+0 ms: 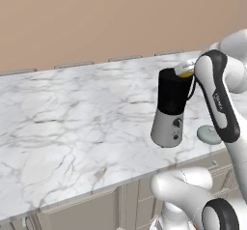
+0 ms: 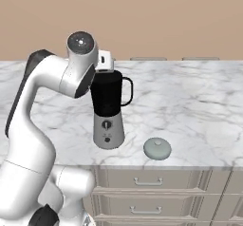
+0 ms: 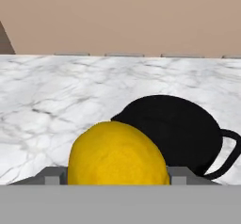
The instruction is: Grab the lemon and lemon wedge from the fridge, place them in the blender, close the lid, and turn on the blender to create a marinade.
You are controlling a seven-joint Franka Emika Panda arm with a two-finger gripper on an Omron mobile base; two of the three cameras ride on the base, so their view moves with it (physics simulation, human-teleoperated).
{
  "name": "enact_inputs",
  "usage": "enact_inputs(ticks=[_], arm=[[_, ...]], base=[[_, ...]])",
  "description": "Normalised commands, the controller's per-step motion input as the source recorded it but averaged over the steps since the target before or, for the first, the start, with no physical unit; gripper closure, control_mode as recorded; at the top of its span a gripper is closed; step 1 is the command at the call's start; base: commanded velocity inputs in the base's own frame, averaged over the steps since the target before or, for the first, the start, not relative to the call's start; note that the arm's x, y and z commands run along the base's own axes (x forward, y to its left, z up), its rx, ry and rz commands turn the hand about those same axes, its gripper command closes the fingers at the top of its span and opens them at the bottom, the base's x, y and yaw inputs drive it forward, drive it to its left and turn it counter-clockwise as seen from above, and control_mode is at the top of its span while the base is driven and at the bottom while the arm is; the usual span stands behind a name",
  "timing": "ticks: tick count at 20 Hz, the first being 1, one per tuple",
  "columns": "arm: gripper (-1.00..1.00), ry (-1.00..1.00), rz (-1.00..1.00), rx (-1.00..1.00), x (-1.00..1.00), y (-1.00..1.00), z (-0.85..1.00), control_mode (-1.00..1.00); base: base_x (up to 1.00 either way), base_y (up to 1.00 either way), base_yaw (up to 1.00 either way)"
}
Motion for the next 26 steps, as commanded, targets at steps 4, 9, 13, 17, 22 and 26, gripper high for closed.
enact_inputs(ticks=[4, 9, 13, 17, 22, 26], arm=[[1.00, 0.00, 0.00, 0.00, 0.41, -0.06, -0.23, -1.00], [1.00, 0.00, 0.00, 0.00, 0.30, -0.21, -0.38, -1.00], [1.00, 0.00, 0.00, 0.00, 0.32, -0.17, -0.38, -1.00], [1.00, 0.00, 0.00, 0.00, 0.35, -0.05, -0.38, -1.00], [1.00, 0.00, 0.00, 0.00, 0.39, 0.00, -0.32, -1.00], [-1.00, 0.00, 0.00, 0.00, 0.43, 0.00, -0.28, -1.00]], base=[[0.00, 0.00, 0.00], [0.00, 0.00, 0.00], [0.00, 0.00, 0.00], [0.00, 0.00, 0.00], [0.00, 0.00, 0.00], [0.00, 0.00, 0.00]])
